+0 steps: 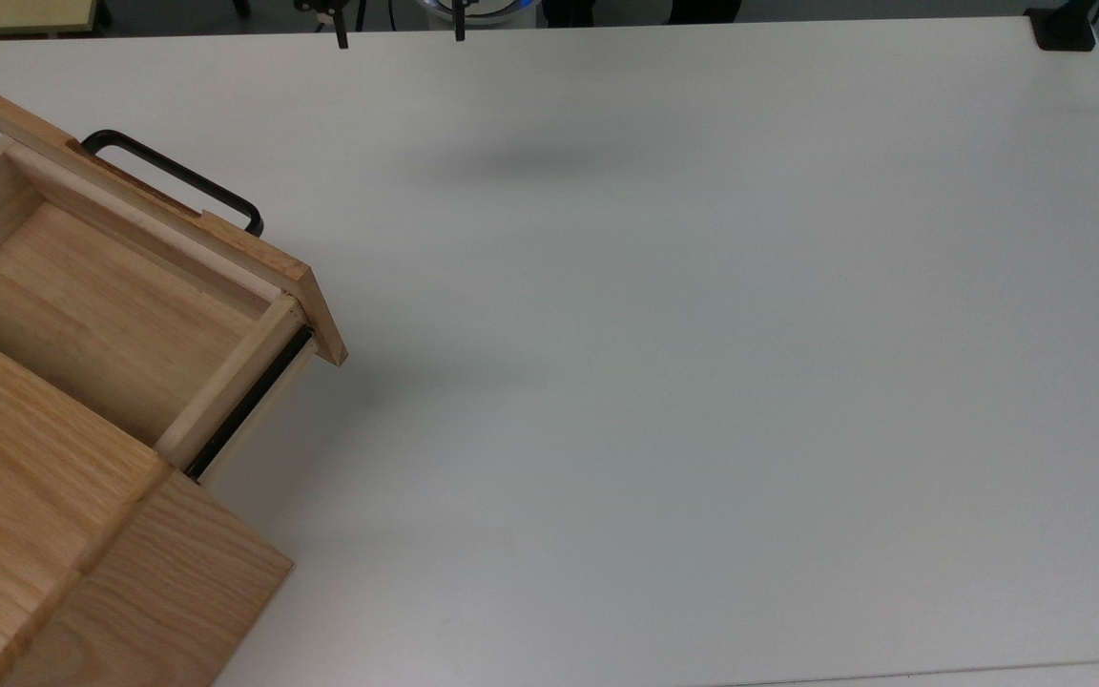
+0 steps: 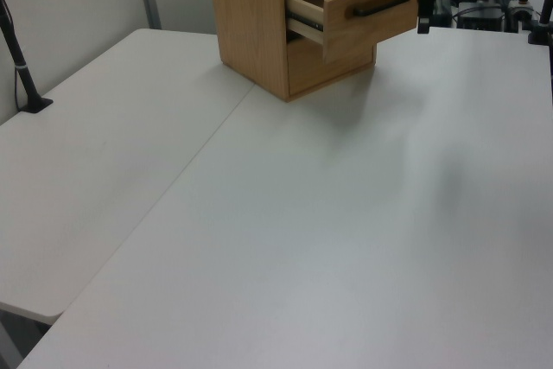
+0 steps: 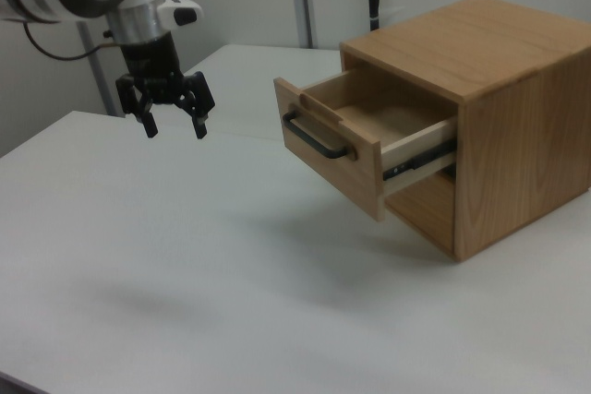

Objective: Open the drawer by sliding it

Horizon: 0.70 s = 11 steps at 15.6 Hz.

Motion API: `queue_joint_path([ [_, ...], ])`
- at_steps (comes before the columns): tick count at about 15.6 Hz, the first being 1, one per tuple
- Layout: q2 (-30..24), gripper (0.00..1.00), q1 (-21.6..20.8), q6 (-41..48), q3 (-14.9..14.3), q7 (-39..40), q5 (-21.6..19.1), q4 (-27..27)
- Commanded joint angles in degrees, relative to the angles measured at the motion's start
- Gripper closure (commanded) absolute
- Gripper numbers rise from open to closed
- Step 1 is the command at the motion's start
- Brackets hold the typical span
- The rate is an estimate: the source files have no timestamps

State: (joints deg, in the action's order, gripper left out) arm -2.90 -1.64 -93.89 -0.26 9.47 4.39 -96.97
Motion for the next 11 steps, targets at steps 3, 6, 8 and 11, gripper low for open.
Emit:
queue_joint_path([
  [3, 3.1, 0.0, 0.3, 2.6, 0.5, -0.8, 0.2, 4.3],
  [6, 3.6, 0.01, 0.9, 2.1, 0.4, -4.4, -0.5, 5.3],
  [8, 5.1, 0.01, 1.0, 2.0, 0.4, -8.6, -1.4, 6.8],
  [11, 5.7, 0.02, 1.0, 2.0, 0.2, -11.1, -2.6, 7.7],
])
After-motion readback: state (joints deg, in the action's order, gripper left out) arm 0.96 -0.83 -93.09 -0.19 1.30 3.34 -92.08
